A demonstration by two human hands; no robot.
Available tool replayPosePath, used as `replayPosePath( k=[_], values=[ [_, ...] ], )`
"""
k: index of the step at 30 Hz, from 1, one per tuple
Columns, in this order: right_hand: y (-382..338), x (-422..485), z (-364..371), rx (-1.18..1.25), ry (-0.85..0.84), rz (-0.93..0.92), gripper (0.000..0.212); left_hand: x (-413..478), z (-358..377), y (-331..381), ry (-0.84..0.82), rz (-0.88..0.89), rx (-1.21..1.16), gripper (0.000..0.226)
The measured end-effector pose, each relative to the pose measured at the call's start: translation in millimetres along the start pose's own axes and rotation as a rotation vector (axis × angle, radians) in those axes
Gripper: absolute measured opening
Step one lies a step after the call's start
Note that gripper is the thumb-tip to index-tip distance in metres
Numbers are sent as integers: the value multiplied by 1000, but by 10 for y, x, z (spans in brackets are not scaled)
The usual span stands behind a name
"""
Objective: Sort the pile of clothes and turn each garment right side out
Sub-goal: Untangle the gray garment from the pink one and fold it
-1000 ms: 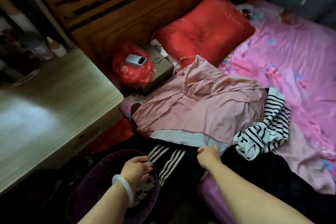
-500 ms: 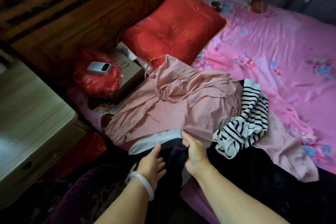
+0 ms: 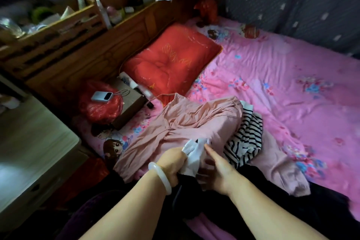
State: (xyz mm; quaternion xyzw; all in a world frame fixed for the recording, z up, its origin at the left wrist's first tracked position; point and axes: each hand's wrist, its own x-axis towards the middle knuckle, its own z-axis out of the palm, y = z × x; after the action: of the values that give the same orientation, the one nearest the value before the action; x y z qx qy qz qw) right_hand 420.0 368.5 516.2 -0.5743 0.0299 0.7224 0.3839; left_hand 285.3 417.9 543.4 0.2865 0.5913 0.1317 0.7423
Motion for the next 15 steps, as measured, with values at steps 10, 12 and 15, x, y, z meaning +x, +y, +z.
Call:
replayPosePath(
  k=[10,12,15],
  values=[
    [-988,-643,-148,-143,114,-466,39,-710,167,112,-188,105,242,50],
    [-1103,-832,-117,-140,-63,-516,36,-744,80,271,-91,127,52,40],
    [-1158,-1185,-143,-153,-363,-786,36,-923,108,511,-71,161,-260,13]
  ],
)
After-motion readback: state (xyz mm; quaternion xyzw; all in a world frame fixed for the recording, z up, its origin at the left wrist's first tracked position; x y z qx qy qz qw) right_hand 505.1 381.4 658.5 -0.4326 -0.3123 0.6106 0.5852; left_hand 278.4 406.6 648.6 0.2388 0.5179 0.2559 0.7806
